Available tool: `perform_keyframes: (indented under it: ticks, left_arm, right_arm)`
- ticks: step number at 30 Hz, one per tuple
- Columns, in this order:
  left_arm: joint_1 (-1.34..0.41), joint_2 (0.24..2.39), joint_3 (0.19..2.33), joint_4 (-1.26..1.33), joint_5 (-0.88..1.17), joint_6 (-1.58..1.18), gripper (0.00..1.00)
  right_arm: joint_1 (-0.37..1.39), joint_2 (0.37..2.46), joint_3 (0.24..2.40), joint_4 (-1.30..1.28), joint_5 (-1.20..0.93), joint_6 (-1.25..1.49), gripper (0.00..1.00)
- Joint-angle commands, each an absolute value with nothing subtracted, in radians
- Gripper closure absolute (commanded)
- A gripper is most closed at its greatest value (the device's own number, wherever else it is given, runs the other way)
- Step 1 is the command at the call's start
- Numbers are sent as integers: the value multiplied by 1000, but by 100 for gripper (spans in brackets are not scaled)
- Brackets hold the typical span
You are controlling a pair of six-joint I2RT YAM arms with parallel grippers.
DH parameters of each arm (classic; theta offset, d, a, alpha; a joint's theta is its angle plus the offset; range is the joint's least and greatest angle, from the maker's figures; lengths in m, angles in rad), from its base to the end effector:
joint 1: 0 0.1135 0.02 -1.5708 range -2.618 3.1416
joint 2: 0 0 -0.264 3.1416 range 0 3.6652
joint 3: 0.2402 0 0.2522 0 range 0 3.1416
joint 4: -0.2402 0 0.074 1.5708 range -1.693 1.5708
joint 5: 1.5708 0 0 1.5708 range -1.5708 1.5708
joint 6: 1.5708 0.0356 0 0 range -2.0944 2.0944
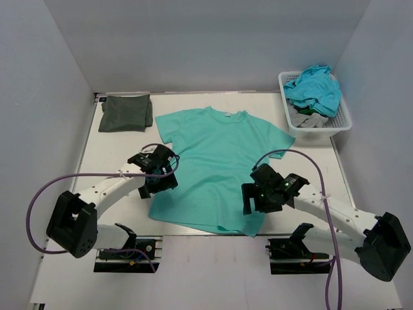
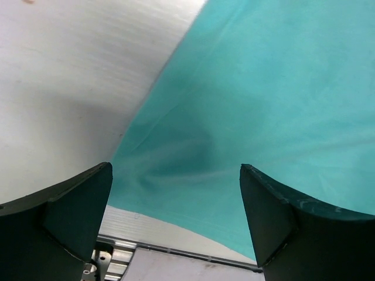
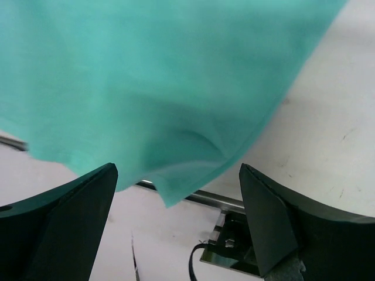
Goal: Fold and stack the t-shirts
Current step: Flatten out the tshirt
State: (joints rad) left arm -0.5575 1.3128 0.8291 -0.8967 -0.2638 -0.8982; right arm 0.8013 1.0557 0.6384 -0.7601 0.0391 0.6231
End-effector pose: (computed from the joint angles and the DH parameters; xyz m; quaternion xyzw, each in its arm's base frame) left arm 0.1898 -0.1074 0.2015 -0.1796 0.9704 0.0351 0.1574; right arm 0.1264 0.1285 0.1976 -0.0834 0.9770 0.1132 0.1604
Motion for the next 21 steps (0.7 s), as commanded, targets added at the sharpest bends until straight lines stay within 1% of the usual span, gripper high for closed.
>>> perform_keyframes:
  ticks: [1, 3, 5, 7, 8, 11, 12, 16, 17, 21]
  left_arm:
    - [-554, 1266, 859, -835, -203, -845, 0]
    - [-568, 1266, 850, -776, -180, -833, 0]
    - [-568, 1307, 832, -720, -98, -810, 0]
    - [-568, 1344, 816, -628, -40, -801, 0]
    - [-568, 1394, 816, -612, -31, -801, 0]
    - [-568, 1469, 816, -612, -31, -801, 0]
    - [-568, 1500, 816, -612, -31, -801, 0]
    - [-546, 1531, 790, -594, -106, -801, 0]
    - [-537, 1567, 807, -594, -106, -801, 0]
    - [-526, 1699, 925, -649, -227, -772, 0]
  right_arm:
    - [807, 1029, 719, -766, 51, 560, 10]
    - [802, 1048, 739, -682, 26, 548, 10]
    - [804, 1087, 758, -618, 18, 525, 10]
    - [801, 1143, 770, -533, 67, 514, 10]
    - [795, 1211, 811, -505, 153, 509, 10]
    - [770, 1294, 882, -459, 213, 505, 10]
    - [750, 1381, 914, -443, 218, 497, 10]
    - [648, 1531, 998, -385, 161, 486, 10]
    - [634, 1549, 1008, -368, 157, 471, 10]
    - [539, 1638, 1087, -336, 132, 449, 10]
